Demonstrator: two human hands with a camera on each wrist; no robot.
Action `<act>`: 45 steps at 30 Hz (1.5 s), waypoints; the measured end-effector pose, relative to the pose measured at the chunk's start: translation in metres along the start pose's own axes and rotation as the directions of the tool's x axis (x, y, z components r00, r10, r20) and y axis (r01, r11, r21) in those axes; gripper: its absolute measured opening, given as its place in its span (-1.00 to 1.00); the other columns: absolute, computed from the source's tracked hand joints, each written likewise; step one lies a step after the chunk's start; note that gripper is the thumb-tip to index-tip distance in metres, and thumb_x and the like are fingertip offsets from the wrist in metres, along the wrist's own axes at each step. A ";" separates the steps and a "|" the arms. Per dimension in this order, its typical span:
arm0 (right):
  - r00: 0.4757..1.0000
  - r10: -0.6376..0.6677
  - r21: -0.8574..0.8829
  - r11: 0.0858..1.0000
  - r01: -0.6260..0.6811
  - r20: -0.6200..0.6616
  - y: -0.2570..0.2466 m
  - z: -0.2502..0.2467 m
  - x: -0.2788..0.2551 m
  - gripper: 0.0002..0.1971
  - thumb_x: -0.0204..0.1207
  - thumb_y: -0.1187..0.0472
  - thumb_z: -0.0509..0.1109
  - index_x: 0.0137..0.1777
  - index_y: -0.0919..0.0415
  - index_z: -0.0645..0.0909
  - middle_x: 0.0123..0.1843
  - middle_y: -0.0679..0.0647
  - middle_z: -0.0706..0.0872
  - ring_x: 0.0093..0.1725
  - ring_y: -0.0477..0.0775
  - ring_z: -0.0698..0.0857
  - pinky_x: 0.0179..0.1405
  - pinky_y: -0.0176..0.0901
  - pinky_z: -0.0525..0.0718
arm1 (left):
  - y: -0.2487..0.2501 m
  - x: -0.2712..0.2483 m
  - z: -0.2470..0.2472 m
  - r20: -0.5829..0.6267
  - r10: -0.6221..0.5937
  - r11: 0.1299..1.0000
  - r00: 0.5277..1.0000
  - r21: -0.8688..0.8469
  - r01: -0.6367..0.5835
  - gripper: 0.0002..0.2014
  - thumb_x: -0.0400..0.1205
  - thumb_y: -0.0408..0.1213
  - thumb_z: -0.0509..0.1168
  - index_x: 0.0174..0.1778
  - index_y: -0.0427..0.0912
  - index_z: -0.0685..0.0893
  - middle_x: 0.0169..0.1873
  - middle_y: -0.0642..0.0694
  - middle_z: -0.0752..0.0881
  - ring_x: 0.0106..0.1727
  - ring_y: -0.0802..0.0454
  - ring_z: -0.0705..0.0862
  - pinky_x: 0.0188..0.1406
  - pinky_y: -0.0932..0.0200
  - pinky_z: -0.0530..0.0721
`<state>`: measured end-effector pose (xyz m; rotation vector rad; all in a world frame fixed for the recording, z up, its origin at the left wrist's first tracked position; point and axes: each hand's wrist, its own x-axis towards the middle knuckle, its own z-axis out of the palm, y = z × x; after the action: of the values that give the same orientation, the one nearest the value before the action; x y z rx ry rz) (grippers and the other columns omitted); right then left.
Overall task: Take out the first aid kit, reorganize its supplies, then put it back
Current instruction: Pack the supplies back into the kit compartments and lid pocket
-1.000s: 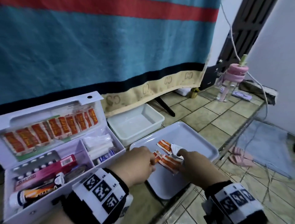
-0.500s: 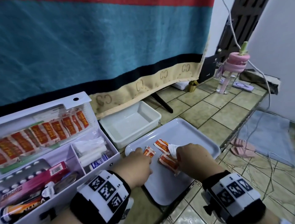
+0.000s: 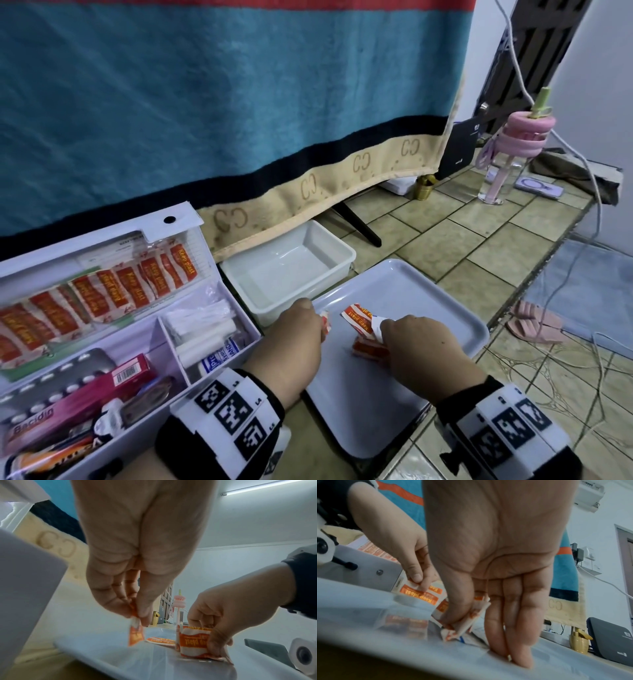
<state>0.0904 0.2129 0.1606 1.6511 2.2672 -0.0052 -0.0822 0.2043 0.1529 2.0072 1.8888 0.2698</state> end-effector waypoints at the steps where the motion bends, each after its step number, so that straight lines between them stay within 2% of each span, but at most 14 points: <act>1: 0.999 -0.009 -0.009 1.000 0.009 -0.036 0.000 0.000 0.001 -0.78 0.59 0.16 0.16 0.20 0.11 0.46 0.08 0.11 0.68 -0.08 0.22 0.62 -0.33 -0.12 0.34 | 0.002 0.000 -0.002 -0.003 0.014 1.000 1.000 -0.022 -0.014 -0.79 0.60 -0.46 0.18 -0.22 -0.04 0.54 0.01 0.07 0.50 -0.07 0.15 0.58 -0.30 0.52 0.28; 5: 0.996 -0.008 0.072 0.997 0.014 -0.087 0.001 0.002 0.000 -0.71 0.63 -0.05 0.16 0.22 0.11 0.42 -0.03 0.12 0.66 -0.17 0.23 0.55 -0.52 -0.15 0.20 | 0.007 -0.006 -0.010 -0.060 0.069 0.996 0.996 -0.058 -0.072 -0.67 0.52 -0.59 0.16 -0.10 -0.04 0.63 -0.01 0.05 0.36 -0.09 0.11 0.56 -0.10 0.43 0.45; 8: 0.994 0.009 0.149 0.989 0.008 -0.110 0.003 0.002 -0.005 -0.66 0.64 -0.14 0.11 0.20 0.11 0.38 -0.15 0.09 0.59 -0.27 0.15 0.42 -0.44 -0.09 0.30 | 0.007 -0.011 -0.016 -0.073 0.084 0.992 0.994 -0.089 -0.090 -0.71 0.53 -0.54 0.15 -0.18 -0.01 0.60 0.03 0.00 0.53 0.03 0.06 0.61 0.09 0.22 0.59; 10: 0.994 0.018 0.184 0.983 0.002 -0.106 0.004 0.003 -0.006 -0.63 0.62 -0.21 0.11 0.13 0.09 0.35 -0.24 0.03 0.50 -0.31 0.14 0.41 -0.42 -0.09 0.35 | 0.008 -0.015 -0.020 -0.073 0.095 0.993 0.993 -0.058 -0.100 -0.75 0.54 -0.49 0.19 -0.24 0.02 0.53 -0.04 -0.02 0.61 0.02 0.05 0.61 0.03 0.22 0.58; 12: 0.993 0.044 0.218 0.976 -0.019 -0.112 0.004 0.004 -0.007 -0.63 0.58 -0.27 0.13 0.00 0.04 0.27 -0.14 0.05 0.62 -0.26 0.18 0.49 -0.38 -0.09 0.40 | 0.009 -0.020 -0.026 -0.115 0.082 0.993 0.990 -0.074 -0.091 -0.75 0.51 -0.50 0.19 -0.21 0.00 0.44 -0.09 0.00 0.60 -0.03 0.04 0.56 -0.04 0.21 0.53; 15: 0.987 0.098 0.295 0.954 -0.057 -0.127 0.002 0.004 -0.009 -0.60 0.54 -0.29 0.18 -0.06 0.03 0.20 -0.09 0.07 0.65 -0.23 0.16 0.48 -0.36 -0.09 0.42 | 0.006 -0.032 -0.035 -0.230 0.057 0.990 0.972 -0.114 -0.085 -0.77 0.57 -0.42 0.22 -0.05 0.03 0.40 -0.07 0.07 0.53 0.02 0.03 0.54 0.03 0.12 0.56; 19: 0.981 0.167 0.417 0.902 -0.113 -0.095 0.005 -0.006 -0.012 -0.76 0.52 -0.13 0.28 -0.09 0.01 0.39 -0.11 0.00 0.71 -0.15 0.10 0.62 -0.30 -0.15 0.48 | -0.008 -0.049 -0.055 -0.308 0.026 0.991 0.951 -0.114 -0.064 -0.78 0.67 -0.22 0.20 0.22 0.04 0.44 0.02 0.07 0.50 0.10 0.05 0.56 0.04 0.21 0.49; 23: 0.968 0.205 0.528 0.843 -0.100 -0.144 0.000 -0.025 -0.009 -0.72 0.47 -0.05 0.36 -0.41 0.03 0.51 -0.51 -0.03 0.60 -0.45 -0.11 0.53 -0.55 -0.35 0.34 | -0.033 -0.065 -0.077 -0.373 -0.049 0.994 0.927 -0.105 0.010 -0.89 0.67 -0.18 0.20 0.06 0.00 0.60 -0.05 0.07 0.49 -0.01 0.10 0.51 -0.12 0.25 0.37; 28: 0.969 0.196 0.585 0.807 -0.073 -0.150 -0.014 -0.028 0.002 -0.40 0.33 -0.36 0.37 -0.66 0.14 0.51 -0.72 -0.10 0.59 -0.64 -0.23 0.55 -0.59 -0.39 0.36 | -0.057 -0.081 -0.086 -0.416 -0.131 0.987 0.900 -0.136 0.081 -0.91 0.63 -0.15 0.29 0.01 0.03 0.64 -0.03 0.08 0.56 0.02 0.10 0.55 -0.09 0.25 0.43; 31: 0.966 0.197 0.601 0.797 -0.059 -0.167 -0.018 -0.019 0.007 -0.61 0.39 -0.16 0.45 -0.54 0.05 0.60 -0.64 -0.23 0.67 -0.57 -0.32 0.61 -0.59 -0.42 0.39 | -0.061 -0.085 -0.084 -0.399 -0.145 0.986 0.905 -0.132 0.100 -0.88 0.63 -0.13 0.27 0.05 0.03 0.63 -0.01 0.07 0.56 0.04 0.12 0.54 -0.04 0.25 0.45; 34: 0.968 0.198 0.656 0.753 -0.050 -0.154 -0.017 -0.015 0.007 -0.63 0.36 -0.15 0.48 -0.50 0.09 0.61 -0.63 -0.08 0.69 -0.61 -0.24 0.61 -0.67 -0.41 0.44 | -0.058 -0.084 -0.081 -0.374 -0.134 0.987 0.918 -0.131 0.091 -0.89 0.64 -0.14 0.26 0.04 0.01 0.62 -0.01 0.06 0.56 0.05 0.09 0.56 -0.02 0.23 0.47; 38: 0.968 0.157 0.661 0.750 0.011 -0.195 -0.014 -0.014 0.002 -0.76 0.37 0.03 0.52 -0.43 0.09 0.65 -0.53 0.03 0.71 -0.43 -0.07 0.64 -0.50 -0.35 0.44 | -0.048 -0.075 -0.074 -0.335 -0.112 0.987 0.935 -0.145 0.066 -0.92 0.62 -0.13 0.28 -0.05 -0.02 0.61 -0.09 0.06 0.58 -0.08 0.11 0.53 -0.22 0.25 0.32; 41: 0.960 0.174 0.724 0.688 0.041 -0.219 -0.013 -0.013 -0.002 -0.88 0.38 0.14 0.52 -0.32 0.04 0.64 -0.48 -0.05 0.72 -0.40 -0.18 0.62 -0.47 -0.38 0.45 | -0.040 -0.067 -0.066 -0.309 -0.106 0.983 0.945 -0.176 0.052 -0.87 0.63 -0.13 0.27 -0.07 -0.10 0.59 -0.13 -0.02 0.71 -0.08 0.04 0.65 -0.18 0.16 0.50; 45: 0.947 0.216 0.769 0.638 0.046 -0.237 -0.010 -0.006 -0.004 -0.86 0.33 0.09 0.57 -0.18 -0.04 0.67 -0.37 -0.11 0.76 -0.42 -0.25 0.66 -0.45 -0.47 0.50 | -0.028 -0.061 -0.057 -0.276 -0.100 0.985 0.956 -0.161 0.056 -0.86 0.66 -0.14 0.22 -0.13 -0.07 0.42 -0.16 -0.12 0.71 -0.07 -0.09 0.66 -0.21 0.08 0.49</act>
<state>0.0809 0.2075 0.1652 2.3019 2.6016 -0.8832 -0.1351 0.1529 0.2009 1.8681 2.0415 0.6912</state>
